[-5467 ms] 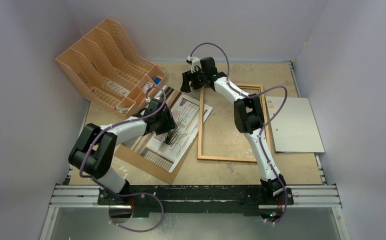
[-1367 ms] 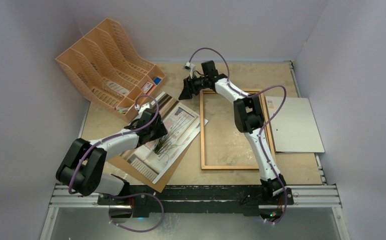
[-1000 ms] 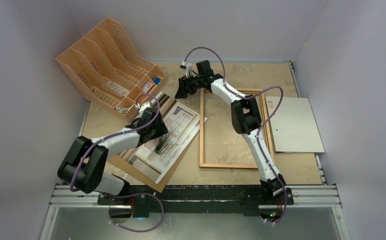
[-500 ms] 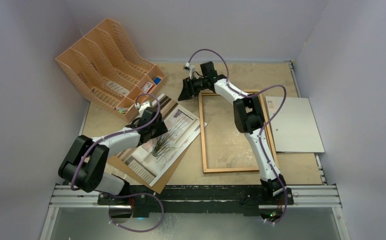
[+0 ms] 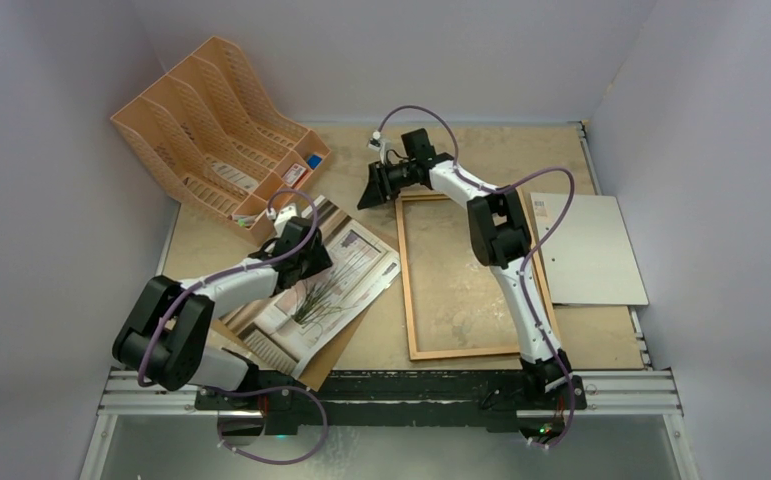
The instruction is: Put the photo into the frame
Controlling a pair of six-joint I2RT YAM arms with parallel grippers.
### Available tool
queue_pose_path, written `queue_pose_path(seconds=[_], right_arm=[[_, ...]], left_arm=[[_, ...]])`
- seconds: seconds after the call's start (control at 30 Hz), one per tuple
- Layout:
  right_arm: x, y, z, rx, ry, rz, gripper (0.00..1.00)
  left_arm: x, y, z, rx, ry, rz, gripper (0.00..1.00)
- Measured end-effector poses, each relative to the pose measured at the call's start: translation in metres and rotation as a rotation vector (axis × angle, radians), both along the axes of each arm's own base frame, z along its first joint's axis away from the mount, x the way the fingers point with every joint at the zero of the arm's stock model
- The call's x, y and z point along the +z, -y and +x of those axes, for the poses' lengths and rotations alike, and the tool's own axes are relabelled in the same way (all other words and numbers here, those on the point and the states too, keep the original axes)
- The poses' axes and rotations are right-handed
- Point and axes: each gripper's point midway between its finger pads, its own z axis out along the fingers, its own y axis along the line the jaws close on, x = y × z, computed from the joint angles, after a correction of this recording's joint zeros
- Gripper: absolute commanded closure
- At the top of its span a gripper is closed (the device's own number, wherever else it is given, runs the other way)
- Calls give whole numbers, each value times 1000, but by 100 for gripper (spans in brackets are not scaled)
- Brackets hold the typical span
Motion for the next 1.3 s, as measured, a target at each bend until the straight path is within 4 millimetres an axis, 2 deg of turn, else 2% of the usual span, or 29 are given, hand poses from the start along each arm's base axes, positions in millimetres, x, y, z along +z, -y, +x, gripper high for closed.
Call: queue_pose_path(seconds=[0.2,0.43,0.77,1.0,1.2,1.3], right_arm=[[0,-1,-8,8,-37,12,56],[8,-6,-15,15,-78,56,48],[11,-11,-18,54,-33,81,49],[15,-20,-20,64,-17,98,39],[13,-30,-16,62,-29,101,40],[5,-32,-13,46,-41,74,43]], left_arm=[[0,-3,-3,4,-9,11,50],[0,-7,-7,-3,-28,37,50],[0,-8,-8,-13,-31,48,50],[-1,-9,-8,-29,-33,68,50],[-3,-7,-3,-51,-25,80,51],[-3,-6,1,-64,-15,87,51]])
